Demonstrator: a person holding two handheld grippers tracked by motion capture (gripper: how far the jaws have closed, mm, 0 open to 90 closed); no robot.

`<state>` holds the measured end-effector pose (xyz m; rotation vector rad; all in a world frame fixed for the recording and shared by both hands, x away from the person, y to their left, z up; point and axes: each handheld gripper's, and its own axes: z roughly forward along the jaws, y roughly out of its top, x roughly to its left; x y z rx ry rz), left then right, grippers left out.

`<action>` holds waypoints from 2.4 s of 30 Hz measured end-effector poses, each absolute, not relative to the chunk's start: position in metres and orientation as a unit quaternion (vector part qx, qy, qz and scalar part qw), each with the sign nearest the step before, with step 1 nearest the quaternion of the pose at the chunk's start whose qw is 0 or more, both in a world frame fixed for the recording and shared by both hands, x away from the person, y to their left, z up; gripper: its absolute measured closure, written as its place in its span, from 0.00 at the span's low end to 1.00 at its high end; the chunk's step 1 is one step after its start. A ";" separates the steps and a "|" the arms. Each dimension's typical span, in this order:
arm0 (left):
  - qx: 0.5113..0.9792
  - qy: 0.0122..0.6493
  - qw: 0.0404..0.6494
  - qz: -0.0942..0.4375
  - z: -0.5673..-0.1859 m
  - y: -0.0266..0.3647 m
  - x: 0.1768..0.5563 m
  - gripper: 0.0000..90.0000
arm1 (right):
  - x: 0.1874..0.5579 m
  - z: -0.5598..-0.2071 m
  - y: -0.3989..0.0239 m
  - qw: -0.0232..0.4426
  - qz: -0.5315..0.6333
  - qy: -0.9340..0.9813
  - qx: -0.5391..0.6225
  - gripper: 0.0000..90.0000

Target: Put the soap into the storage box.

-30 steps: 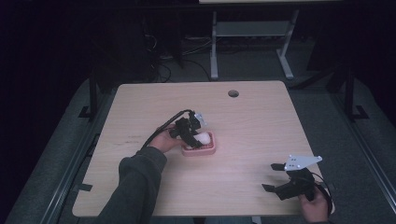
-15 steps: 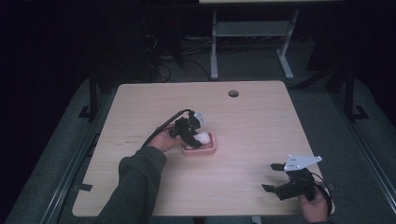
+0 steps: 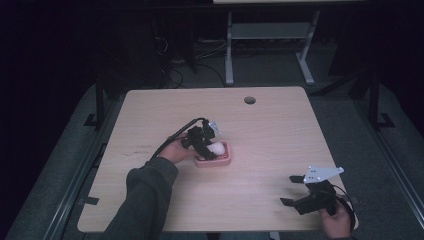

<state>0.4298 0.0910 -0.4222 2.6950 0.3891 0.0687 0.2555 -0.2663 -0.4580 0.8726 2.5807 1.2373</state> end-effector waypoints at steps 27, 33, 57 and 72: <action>0.963 0.142 0.226 0.043 -0.396 0.108 0.413 0.41 | 0.256 -0.458 -0.267 0.081 0.412 0.859 0.293 0.16; 0.961 0.143 0.233 0.046 -0.395 0.112 0.409 0.40 | 0.256 -0.458 -0.267 0.080 0.412 0.858 0.296 0.16; 0.955 0.160 0.243 0.050 -0.391 0.136 0.392 0.34 | 0.257 -0.458 -0.265 0.081 0.411 0.858 0.298 0.16; 0.953 0.162 0.249 0.055 -0.393 0.149 0.381 0.32 | 0.257 -0.459 -0.264 0.081 0.407 0.860 0.298 0.16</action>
